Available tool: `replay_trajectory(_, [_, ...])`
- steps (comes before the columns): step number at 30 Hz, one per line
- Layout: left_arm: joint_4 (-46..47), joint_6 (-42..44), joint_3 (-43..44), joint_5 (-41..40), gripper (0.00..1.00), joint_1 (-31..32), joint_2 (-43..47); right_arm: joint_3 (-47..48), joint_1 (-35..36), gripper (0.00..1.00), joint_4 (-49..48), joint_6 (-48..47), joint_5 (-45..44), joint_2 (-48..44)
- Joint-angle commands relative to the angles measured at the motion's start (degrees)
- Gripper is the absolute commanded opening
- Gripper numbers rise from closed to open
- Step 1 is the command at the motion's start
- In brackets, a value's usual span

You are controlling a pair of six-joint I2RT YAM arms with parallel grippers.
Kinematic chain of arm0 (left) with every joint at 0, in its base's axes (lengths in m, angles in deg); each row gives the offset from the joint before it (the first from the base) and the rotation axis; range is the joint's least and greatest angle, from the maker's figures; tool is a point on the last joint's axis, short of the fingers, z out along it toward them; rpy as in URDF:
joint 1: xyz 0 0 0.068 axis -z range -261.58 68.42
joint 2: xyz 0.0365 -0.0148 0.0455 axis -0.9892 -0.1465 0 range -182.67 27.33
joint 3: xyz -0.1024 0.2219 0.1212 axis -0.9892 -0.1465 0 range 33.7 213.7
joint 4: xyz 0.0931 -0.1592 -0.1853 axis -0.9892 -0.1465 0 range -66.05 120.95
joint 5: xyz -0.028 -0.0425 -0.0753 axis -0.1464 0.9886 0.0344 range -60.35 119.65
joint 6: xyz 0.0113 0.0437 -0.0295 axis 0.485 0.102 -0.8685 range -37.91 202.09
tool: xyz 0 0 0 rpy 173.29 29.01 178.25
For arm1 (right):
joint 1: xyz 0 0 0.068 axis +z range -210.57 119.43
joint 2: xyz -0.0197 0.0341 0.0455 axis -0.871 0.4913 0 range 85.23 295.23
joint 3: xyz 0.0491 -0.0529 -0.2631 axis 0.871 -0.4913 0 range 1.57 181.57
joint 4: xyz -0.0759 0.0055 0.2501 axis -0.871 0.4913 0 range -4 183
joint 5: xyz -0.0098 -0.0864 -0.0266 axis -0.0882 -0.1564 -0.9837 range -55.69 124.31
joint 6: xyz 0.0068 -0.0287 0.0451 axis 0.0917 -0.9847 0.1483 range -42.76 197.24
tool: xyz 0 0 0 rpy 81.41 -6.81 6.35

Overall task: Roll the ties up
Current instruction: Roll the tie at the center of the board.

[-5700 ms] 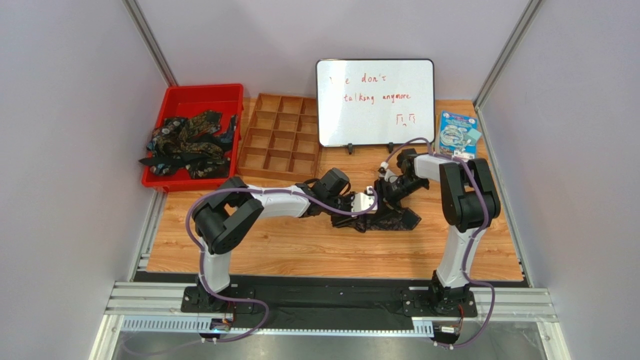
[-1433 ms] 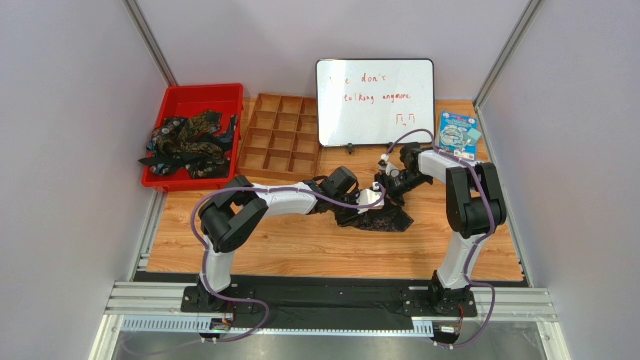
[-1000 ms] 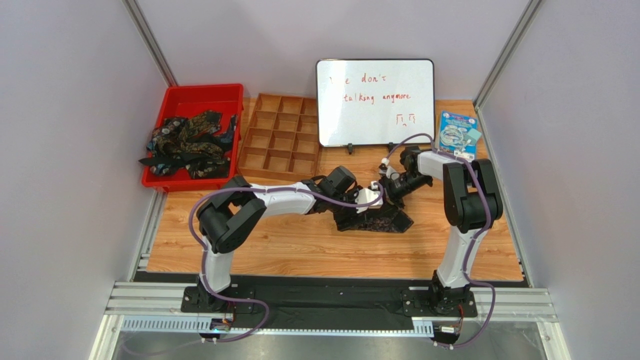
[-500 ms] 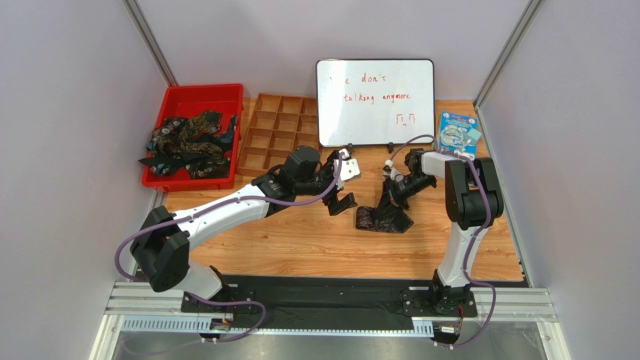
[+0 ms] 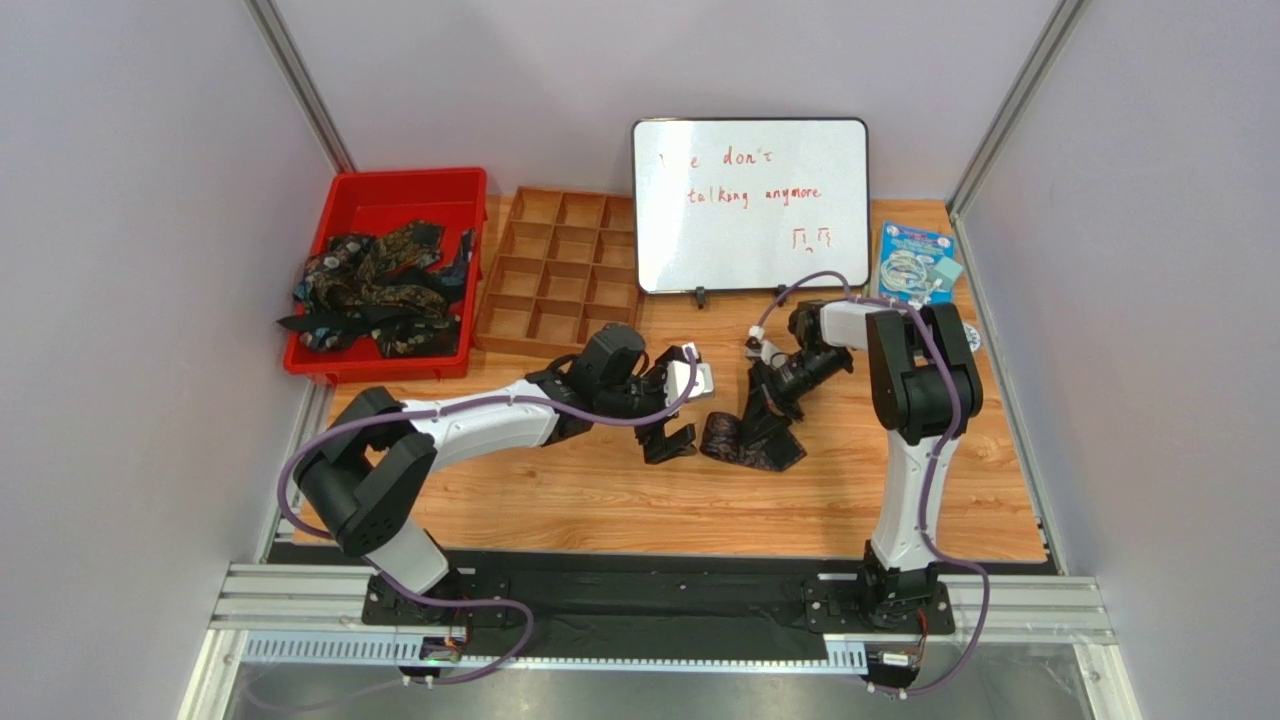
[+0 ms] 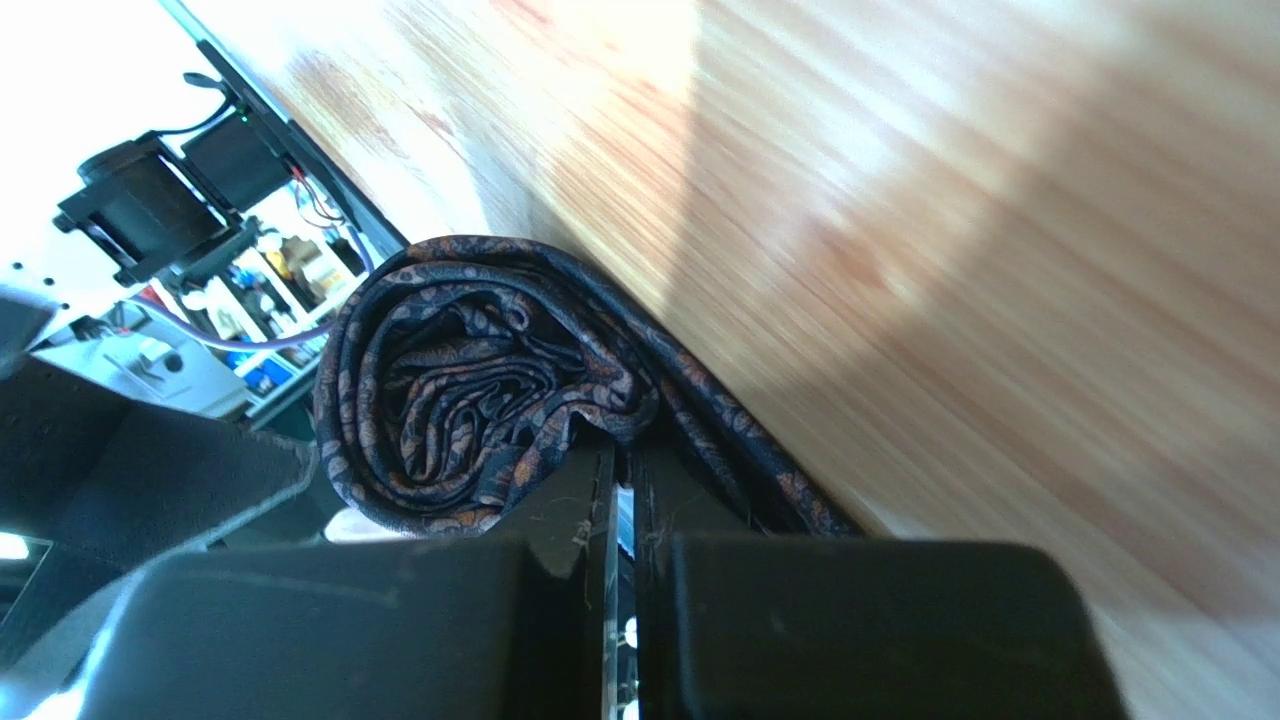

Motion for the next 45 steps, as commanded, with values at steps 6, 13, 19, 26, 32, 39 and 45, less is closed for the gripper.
replay_trajectory(6, [8.65, 13.32, 1.05, 6.65, 0.94, 2.01, -3.26, 2.67, 4.95, 0.00, -3.06, -5.93, -6.95, 4.86])
replay_trajectory(13, [6.36, 15.17, 1.32, 7.27, 0.95, 4.21, -5.90, 3.90, 7.33, 0.00, -0.59, -9.10, -5.54, 6.35])
replay_trajectory(19, [9.26, 13.06, 0.18, 2.71, 0.90, 5.00, -8.80, 3.90, 7.60, 0.00, -0.07, -10.33, -3.96, 6.88])
replay_trajectory(26, [10.14, 13.76, -0.18, -0.73, 0.74, 5.09, -12.05, 3.81, 7.68, 0.00, 0.38, -12.00, -2.37, 6.10])
replay_trajectory(32, [8.39, 12.89, 0.52, -3.71, 0.53, 5.27, -14.33, 4.25, 7.68, 0.01, 0.99, -11.22, -2.81, 5.57])
replay_trajectory(39, [1.36, 7.44, 2.55, -6.18, 0.36, 5.35, -14.78, 4.51, 3.12, 0.45, 4.33, -7.01, -1.32, -2.69])
replay_trajectory(45, [-1.89, 3.57, 4.13, -8.11, 0.35, 5.62, -15.83, 2.59, 0.21, 0.60, 7.85, -5.16, 4.99, -7.78])
